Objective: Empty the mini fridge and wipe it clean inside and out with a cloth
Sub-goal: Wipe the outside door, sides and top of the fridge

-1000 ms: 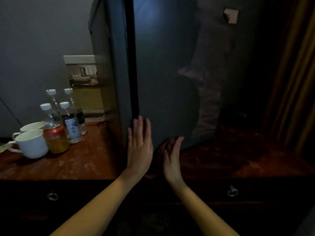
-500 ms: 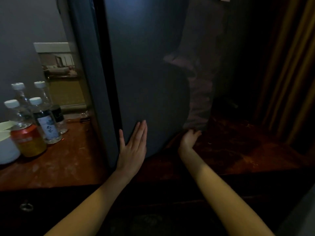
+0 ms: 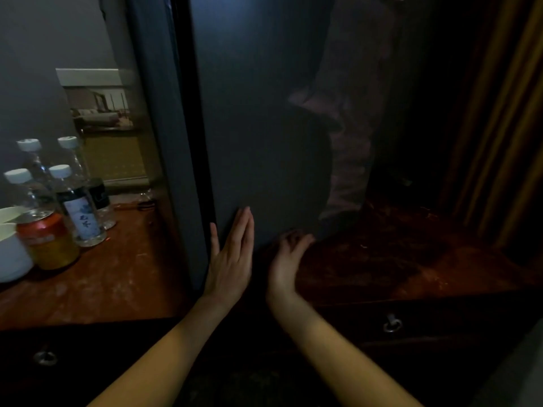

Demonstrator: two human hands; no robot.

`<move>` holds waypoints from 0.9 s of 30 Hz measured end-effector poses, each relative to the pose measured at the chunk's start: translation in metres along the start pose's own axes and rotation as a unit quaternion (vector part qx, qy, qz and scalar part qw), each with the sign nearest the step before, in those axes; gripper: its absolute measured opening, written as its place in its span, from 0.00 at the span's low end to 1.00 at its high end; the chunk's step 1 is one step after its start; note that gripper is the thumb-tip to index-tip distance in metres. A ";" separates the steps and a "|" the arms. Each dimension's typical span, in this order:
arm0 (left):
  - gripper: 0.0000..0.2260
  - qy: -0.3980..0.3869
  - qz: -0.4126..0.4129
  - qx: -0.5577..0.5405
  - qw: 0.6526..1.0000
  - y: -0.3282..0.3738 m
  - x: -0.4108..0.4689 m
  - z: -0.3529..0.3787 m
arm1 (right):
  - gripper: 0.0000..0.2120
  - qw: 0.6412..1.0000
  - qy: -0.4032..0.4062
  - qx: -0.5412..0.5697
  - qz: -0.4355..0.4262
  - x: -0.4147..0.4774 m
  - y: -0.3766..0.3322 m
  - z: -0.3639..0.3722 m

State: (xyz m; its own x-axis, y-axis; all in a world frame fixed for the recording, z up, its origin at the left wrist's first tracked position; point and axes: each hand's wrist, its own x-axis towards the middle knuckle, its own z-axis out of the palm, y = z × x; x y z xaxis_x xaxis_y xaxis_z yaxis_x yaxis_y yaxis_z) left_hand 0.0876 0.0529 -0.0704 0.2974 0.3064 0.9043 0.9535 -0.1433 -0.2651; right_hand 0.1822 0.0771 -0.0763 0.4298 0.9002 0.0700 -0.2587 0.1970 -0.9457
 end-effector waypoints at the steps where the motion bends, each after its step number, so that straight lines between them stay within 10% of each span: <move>1: 0.29 0.000 0.003 0.002 1.000 -0.001 0.000 0.000 | 0.33 0.999 -0.031 0.006 -0.003 -0.022 0.007 0.008; 15: 0.26 -0.010 -0.012 -0.013 1.000 0.003 0.001 -0.003 | 0.21 0.994 0.104 -0.018 0.017 0.164 -0.039 -0.083; 22: 0.27 -0.007 -0.014 -0.009 1.000 0.003 0.003 -0.003 | 0.26 0.989 0.102 -0.098 -0.042 0.085 -0.018 -0.036; 27: 0.28 -0.004 0.002 0.003 1.000 0.002 0.001 -0.002 | 0.31 0.973 -0.092 -0.085 -0.193 -0.030 0.011 -0.001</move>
State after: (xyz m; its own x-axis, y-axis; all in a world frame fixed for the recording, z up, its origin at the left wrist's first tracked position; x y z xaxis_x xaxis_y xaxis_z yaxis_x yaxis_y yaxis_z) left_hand 0.0893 0.0506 -0.0696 0.3015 0.3137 0.9004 0.9526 -0.1396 -0.2704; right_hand 0.1678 0.0516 -0.0889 0.3000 0.8295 0.4710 0.0444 0.4811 -0.8755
